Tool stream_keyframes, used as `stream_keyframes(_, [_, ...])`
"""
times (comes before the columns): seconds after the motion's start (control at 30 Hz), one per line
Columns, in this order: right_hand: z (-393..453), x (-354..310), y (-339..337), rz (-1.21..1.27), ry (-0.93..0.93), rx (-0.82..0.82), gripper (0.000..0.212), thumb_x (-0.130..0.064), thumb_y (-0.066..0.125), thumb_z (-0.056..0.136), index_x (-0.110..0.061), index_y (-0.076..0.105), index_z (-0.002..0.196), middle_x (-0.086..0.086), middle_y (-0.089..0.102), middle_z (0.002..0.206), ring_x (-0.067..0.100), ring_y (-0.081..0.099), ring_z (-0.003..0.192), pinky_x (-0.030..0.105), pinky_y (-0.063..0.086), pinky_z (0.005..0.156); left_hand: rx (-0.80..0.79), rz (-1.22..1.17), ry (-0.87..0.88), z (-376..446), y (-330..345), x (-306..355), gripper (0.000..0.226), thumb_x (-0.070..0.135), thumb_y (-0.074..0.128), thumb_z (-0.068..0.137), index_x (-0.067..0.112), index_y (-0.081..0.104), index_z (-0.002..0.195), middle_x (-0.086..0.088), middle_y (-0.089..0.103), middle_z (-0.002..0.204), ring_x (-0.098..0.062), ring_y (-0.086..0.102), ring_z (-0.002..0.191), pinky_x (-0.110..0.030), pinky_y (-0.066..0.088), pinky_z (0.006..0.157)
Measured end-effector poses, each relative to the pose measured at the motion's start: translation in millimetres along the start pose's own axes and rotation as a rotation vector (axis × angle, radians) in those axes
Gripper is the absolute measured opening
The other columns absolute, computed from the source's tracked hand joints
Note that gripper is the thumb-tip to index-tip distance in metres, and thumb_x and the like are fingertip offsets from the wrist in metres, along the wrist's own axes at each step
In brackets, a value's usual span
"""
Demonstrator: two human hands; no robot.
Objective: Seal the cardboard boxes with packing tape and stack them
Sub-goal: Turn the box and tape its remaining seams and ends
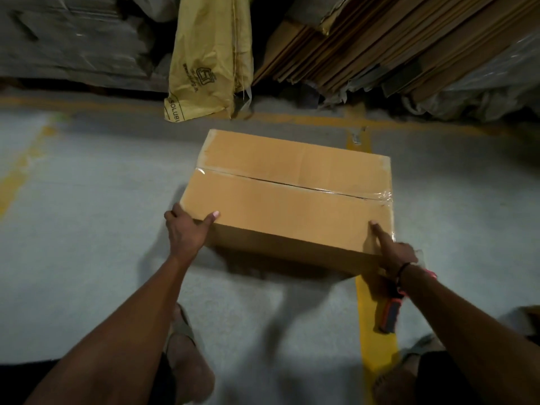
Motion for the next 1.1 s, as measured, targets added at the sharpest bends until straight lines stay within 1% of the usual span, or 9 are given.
stream_keyframes(0.07, [-17,23,4,0.115,-0.001,-0.021,0.080,-0.082,0.076,0.062,-0.012,0.064,0.100,0.012,0.070,0.103,0.037,0.067,0.097,0.050,0.059,0.089,0.012,-0.007,-0.027,-22,-3,-6,0.108,0.056,0.086,0.076,-0.003,0.032,0.149,-0.028,0.039,0.144,-0.047,0.045,0.131,-0.054,0.045,0.104])
stream_keyframes(0.17, [-44,39,15,0.401,-0.038,-0.063,0.050,-0.040,0.086,0.079,-0.012,0.067,0.115,0.008,0.072,0.115,0.030,0.068,0.108,0.037,0.057,0.074,0.016,-0.008,-0.108,-65,-5,-18,0.111,0.058,0.088,0.072,-0.002,0.033,0.146,-0.027,0.039,0.145,-0.046,0.046,0.131,-0.053,0.046,0.103])
stream_keyframes(0.3, [-86,29,53,0.518,-0.047,-0.360,0.023,-0.005,0.067,0.096,-0.012,0.061,0.117,0.000,0.066,0.115,0.024,0.056,0.126,0.044,0.049,0.103,-0.003,0.016,-0.233,-135,6,-26,0.117,0.062,0.088,0.070,-0.004,0.030,0.147,-0.032,0.033,0.151,-0.048,0.037,0.137,-0.054,0.042,0.106])
stream_keyframes(0.53, [-141,38,80,0.397,-0.088,-0.578,0.044,-0.012,0.066,0.099,-0.012,0.040,0.134,0.008,0.053,0.148,0.022,0.056,0.127,0.043,0.051,0.106,-0.186,0.030,-0.346,-233,41,-30,0.114,0.061,0.082,0.079,-0.008,0.027,0.150,-0.031,0.047,0.147,-0.046,0.052,0.131,-0.047,0.048,0.100])
stream_keyframes(0.67, [-168,70,66,0.331,-0.133,-0.557,0.059,-0.017,0.072,0.095,-0.024,0.041,0.146,0.000,0.050,0.149,0.026,0.052,0.132,0.050,0.051,0.100,-0.435,-0.041,-0.311,-279,97,-24,0.089,0.050,0.085,0.078,0.004,0.043,0.140,-0.024,0.062,0.134,-0.041,0.065,0.118,-0.042,0.057,0.094])
stream_keyframes(0.77, [-178,112,49,0.266,-0.042,-0.511,0.069,-0.025,0.073,0.095,-0.037,0.033,0.150,-0.002,0.048,0.144,0.036,0.046,0.137,0.055,0.053,0.088,-0.682,-0.123,-0.286,-315,139,-15,0.051,0.033,0.084,0.076,0.017,0.055,0.115,-0.018,0.073,0.116,-0.030,0.075,0.093,-0.046,0.065,0.074])
stream_keyframes(0.9, [-179,154,42,0.325,0.160,-0.485,0.083,-0.030,0.075,0.094,-0.036,0.022,0.157,0.007,0.031,0.161,0.045,0.037,0.141,0.056,0.058,0.066,-0.868,-0.065,-0.159,-346,137,23,0.019,0.023,0.072,0.096,0.017,0.060,0.110,-0.007,0.072,0.102,-0.016,0.071,0.082,-0.026,0.053,0.055])
stream_keyframes(1.0, [-177,149,44,0.506,0.192,-0.495,0.055,-0.004,0.063,0.099,-0.016,0.041,0.147,0.012,0.041,0.153,0.038,0.046,0.130,0.053,0.060,0.069,-0.728,0.088,-0.067,-327,127,23,0.015,0.027,0.071,0.095,0.015,0.070,0.103,-0.010,0.075,0.098,-0.025,0.072,0.088,-0.030,0.053,0.069])
stream_keyframes(1.1, [-172,147,42,0.612,0.201,-0.435,0.057,0.015,0.050,0.098,-0.010,0.044,0.148,0.018,0.046,0.146,0.032,0.053,0.117,0.047,0.059,0.065,-0.413,0.149,-0.060,-299,91,21,0.034,0.030,0.072,0.091,0.012,0.063,0.119,-0.014,0.067,0.119,-0.035,0.067,0.106,-0.038,0.055,0.084])
Point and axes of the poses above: each hand's wrist, its own z-axis towards the middle knuckle, its own y-axis out of the palm, x = y × z, the point moved 9 cm from there along z, towards the middle knuckle
